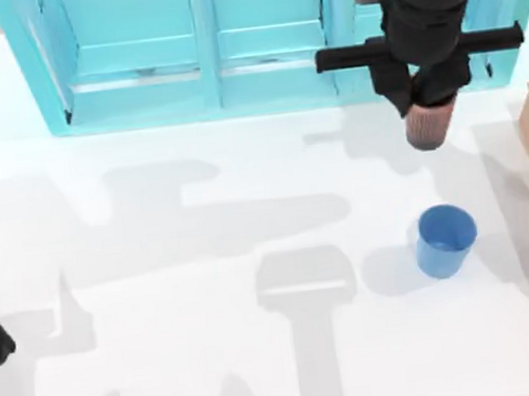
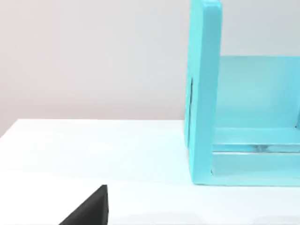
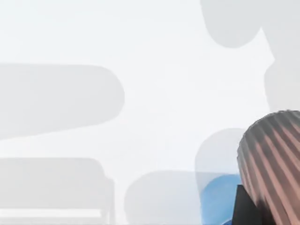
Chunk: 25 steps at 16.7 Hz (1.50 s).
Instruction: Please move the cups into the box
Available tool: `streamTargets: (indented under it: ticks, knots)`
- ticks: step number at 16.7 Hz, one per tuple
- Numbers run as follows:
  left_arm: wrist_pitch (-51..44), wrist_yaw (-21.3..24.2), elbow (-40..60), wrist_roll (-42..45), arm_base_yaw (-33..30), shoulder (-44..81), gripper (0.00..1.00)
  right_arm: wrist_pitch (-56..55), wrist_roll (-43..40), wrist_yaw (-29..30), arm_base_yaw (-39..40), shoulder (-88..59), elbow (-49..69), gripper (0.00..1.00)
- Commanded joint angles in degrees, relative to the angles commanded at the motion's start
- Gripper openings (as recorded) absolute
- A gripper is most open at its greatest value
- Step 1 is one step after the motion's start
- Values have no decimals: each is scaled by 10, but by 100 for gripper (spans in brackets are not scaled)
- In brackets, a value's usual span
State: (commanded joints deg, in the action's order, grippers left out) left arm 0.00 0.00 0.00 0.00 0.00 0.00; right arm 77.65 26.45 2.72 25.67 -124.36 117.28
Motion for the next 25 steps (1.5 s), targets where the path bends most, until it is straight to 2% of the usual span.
streamTargets:
  ticks: [3,6,18,21,25]
  knots:
    - [0,0,0,0,0,0,100,4,-33,-4,-25,26,-28,0]
    - [0,0,0,0,0,0,100,11,-98,-13,-86,85,-87,0]
    - [0,0,0,0,0,0,100,46,-432,-63,-430,405,-402,0]
    - [0,0,0,0,0,0,100,51,-474,-69,-473,445,-441,0]
    - [0,0,0,0,0,0,100,51,-481,-70,-479,451,-447,0]
